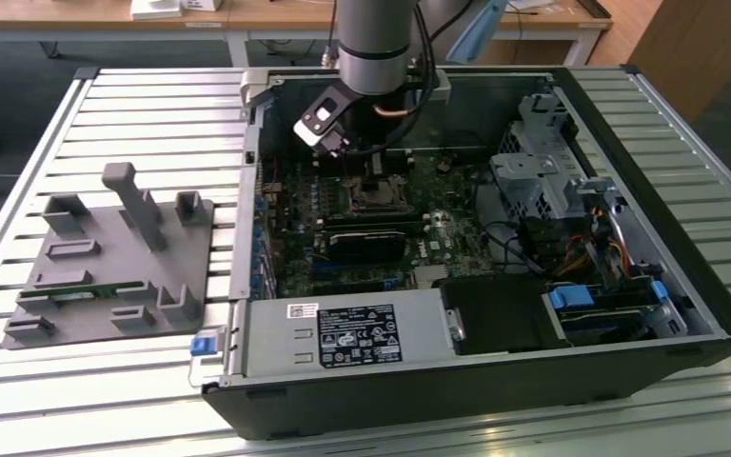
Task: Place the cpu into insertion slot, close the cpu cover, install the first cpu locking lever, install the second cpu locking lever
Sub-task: 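Close the cpu cover, then install the first cpu locking lever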
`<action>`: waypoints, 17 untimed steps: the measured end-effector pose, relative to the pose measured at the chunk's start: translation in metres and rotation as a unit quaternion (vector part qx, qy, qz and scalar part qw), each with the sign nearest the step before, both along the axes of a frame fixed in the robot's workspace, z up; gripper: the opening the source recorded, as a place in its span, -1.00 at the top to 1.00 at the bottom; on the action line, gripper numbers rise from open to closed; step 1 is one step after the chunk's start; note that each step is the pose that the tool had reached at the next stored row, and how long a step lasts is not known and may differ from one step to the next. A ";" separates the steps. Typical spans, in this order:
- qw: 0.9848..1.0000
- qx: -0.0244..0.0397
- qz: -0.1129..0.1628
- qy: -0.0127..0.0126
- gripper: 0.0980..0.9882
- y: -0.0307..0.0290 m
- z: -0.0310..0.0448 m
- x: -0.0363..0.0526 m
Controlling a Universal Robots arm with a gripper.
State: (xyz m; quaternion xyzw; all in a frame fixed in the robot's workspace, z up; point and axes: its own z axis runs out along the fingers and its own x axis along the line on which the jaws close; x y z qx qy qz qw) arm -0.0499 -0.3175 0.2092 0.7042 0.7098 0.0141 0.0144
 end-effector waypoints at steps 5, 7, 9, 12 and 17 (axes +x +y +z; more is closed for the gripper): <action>1.000 0.000 0.000 0.000 0.98 0.0000 0.0000 0.0036; 1.000 0.000 0.000 0.000 0.98 0.0000 0.0000 0.0056; 1.000 0.000 0.000 0.000 0.98 0.0000 0.0000 0.0071; 1.000 0.000 0.000 0.000 0.98 0.0000 0.0000 0.0082; 1.000 0.000 0.000 0.000 0.98 0.0000 0.0005 0.0084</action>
